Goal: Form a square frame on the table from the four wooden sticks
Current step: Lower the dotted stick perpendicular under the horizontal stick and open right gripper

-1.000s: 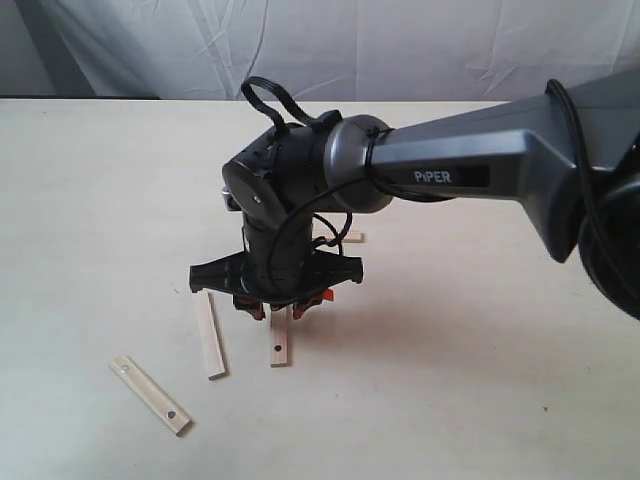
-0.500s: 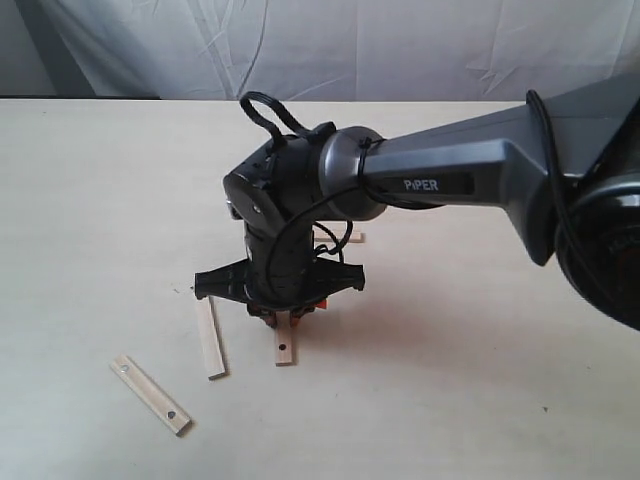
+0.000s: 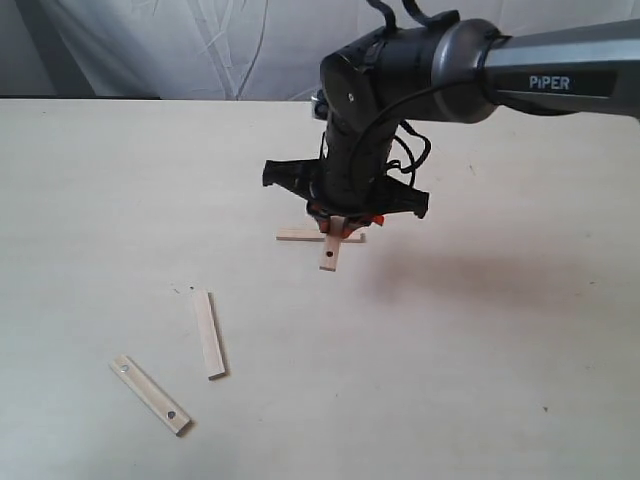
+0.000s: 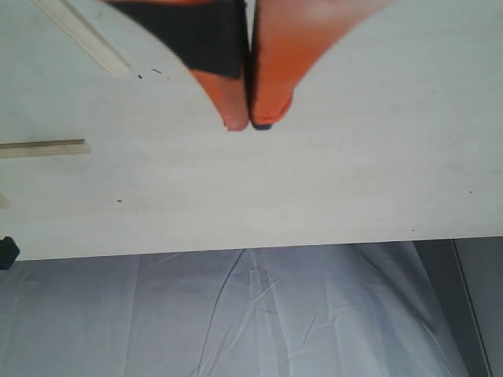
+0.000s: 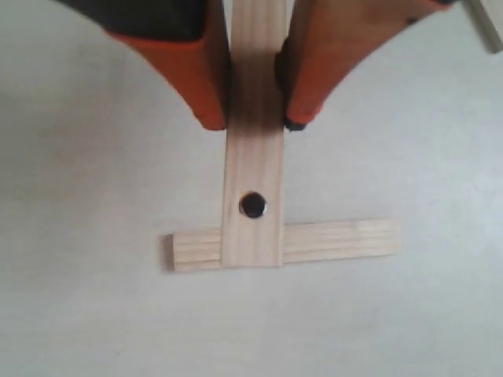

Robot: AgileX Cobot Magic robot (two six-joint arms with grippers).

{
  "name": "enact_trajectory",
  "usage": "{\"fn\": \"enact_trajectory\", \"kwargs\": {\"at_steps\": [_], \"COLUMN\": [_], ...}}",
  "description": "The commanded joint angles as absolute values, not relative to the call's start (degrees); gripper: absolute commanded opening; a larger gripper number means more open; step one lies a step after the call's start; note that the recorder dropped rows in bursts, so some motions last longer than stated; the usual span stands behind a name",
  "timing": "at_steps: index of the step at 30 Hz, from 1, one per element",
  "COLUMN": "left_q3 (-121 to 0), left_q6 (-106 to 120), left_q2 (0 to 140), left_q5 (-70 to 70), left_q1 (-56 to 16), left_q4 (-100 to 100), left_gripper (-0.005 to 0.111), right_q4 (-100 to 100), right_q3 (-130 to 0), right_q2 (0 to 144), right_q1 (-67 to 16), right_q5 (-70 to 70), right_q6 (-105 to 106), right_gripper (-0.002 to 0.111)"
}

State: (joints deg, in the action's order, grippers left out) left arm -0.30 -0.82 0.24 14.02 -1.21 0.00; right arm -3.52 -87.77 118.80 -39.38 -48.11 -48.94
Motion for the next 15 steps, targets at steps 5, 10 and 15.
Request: {"fn": "enact_trajectory", "kwargs": {"at_steps": [5, 10, 15], "left_q3": [0.0, 0.0, 0.0], "left_q6": [-0.9, -0.9, -0.9], "left_q2": [0.0, 0.0, 0.0], "left_q5": [13.4, 13.4, 13.4], "left_q1": [-1.5, -1.5, -1.5], "left_q4": [0.0, 0.0, 0.0], "left_gripper": [0.0, 0.0, 0.0], "right_q4": [-8.2, -11.7, -12.2], "right_q3": [-87.8, -87.8, -87.8], "right_q2": [122.5, 123.8, 124.8], "right_q1": [-38.8, -38.7, -38.7], "right_q5": [-46.1, -46.9, -46.3], "right_q6": [-49.6, -48.8, -46.9], "right_gripper": [0.0, 0.0, 0.0]}}
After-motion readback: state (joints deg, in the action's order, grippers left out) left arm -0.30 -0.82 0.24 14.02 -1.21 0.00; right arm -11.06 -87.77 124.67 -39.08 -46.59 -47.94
